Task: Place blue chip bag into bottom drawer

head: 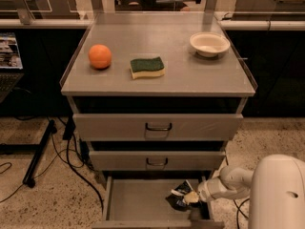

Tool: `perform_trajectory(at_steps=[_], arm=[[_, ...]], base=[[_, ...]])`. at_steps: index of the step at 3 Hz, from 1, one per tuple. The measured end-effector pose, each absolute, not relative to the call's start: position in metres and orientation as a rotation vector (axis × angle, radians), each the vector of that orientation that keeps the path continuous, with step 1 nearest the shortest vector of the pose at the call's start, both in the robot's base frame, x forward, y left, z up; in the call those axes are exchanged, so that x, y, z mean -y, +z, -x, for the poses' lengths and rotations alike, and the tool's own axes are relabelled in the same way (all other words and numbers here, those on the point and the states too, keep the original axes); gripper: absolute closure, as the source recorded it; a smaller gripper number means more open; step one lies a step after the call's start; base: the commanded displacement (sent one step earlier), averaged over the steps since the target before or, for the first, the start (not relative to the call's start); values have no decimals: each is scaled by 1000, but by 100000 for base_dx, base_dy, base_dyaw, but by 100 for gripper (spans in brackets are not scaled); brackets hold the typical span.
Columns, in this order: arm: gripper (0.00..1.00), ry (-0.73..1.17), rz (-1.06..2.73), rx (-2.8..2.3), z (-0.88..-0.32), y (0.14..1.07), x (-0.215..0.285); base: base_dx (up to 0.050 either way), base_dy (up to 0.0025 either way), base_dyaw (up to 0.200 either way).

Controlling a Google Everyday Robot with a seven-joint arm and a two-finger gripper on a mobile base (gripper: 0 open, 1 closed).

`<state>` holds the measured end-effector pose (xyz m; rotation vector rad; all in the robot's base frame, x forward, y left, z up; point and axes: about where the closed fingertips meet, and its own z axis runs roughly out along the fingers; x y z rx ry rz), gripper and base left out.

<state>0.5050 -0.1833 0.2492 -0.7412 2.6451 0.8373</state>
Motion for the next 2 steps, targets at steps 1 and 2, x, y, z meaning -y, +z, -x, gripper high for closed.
perform_trajectory(at_steps=[1, 2], arm=[[100, 925, 776, -2631, -508, 245, 179], [100, 998, 790, -2658, -508, 235, 175]], base=[[0, 0, 0], [0, 0, 0]])
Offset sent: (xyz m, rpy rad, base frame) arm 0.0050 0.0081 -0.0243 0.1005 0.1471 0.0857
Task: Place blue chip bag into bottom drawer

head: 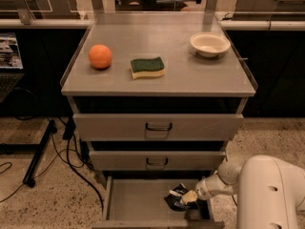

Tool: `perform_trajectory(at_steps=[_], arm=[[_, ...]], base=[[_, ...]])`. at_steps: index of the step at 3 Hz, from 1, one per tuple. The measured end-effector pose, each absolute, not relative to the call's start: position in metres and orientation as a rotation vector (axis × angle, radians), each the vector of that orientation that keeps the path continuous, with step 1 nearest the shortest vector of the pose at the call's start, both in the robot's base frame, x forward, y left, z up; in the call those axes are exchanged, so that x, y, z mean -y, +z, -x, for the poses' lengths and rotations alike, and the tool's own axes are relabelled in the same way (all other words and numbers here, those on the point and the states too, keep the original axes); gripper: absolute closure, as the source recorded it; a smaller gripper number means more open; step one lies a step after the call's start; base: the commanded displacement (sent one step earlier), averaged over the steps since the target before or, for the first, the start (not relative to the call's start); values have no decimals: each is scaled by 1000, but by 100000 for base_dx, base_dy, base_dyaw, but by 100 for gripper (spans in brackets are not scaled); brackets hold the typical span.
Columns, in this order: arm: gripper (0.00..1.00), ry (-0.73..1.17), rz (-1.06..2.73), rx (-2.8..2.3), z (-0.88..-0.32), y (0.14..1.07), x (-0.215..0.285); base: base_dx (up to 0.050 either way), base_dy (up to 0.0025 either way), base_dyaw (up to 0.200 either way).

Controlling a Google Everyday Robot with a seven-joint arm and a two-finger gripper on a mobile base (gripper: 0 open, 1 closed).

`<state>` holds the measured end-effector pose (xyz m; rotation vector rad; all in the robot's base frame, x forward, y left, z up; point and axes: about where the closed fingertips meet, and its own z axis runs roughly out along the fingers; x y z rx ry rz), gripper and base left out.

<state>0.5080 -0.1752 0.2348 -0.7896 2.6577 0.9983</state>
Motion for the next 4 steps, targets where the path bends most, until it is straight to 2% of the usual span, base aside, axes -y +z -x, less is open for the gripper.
perform_trajectory(at_steps=[1, 2, 3, 4], arm=[[87, 1017, 795, -2661, -508, 233, 174], [64, 1017, 795, -2661, -508, 233, 174], [33, 1017, 795, -2661, -508, 233, 174], [10, 1017, 795, -2661, -508, 233, 174]], base=[[0, 0, 0], [0, 0, 0], [0, 0, 0], [0, 0, 0]])
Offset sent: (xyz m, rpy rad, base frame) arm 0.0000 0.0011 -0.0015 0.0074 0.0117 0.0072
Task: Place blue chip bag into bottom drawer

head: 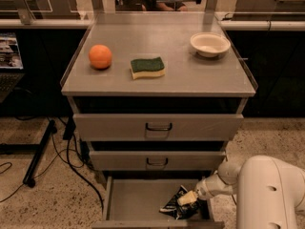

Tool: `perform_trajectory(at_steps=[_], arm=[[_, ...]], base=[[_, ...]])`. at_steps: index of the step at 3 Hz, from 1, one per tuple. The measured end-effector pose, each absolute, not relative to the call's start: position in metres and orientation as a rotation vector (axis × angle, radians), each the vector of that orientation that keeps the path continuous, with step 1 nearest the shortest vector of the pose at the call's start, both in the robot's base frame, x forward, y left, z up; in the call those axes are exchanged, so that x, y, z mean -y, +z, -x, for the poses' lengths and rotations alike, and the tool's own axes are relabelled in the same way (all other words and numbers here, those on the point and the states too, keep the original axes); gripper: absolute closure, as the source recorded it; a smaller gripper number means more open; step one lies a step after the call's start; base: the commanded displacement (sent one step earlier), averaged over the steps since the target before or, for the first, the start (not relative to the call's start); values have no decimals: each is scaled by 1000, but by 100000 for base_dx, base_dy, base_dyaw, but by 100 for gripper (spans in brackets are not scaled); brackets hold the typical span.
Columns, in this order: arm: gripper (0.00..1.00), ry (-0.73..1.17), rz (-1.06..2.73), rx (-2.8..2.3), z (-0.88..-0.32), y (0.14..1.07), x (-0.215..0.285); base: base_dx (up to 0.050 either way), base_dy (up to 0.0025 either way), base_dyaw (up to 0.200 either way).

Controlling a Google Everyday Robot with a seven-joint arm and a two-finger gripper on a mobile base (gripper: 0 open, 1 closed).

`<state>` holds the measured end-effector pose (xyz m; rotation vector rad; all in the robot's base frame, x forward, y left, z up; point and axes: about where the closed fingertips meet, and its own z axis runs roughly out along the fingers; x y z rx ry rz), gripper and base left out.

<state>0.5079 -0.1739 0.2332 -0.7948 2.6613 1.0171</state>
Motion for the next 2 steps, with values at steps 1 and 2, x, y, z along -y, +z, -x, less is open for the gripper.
perform_trajectory(at_steps=[1, 2], arm=[[0, 1017, 795, -2661, -508, 233, 174], [0, 1017, 795, -2661, -508, 233, 174]], base=[[0, 0, 0], [0, 0, 0]])
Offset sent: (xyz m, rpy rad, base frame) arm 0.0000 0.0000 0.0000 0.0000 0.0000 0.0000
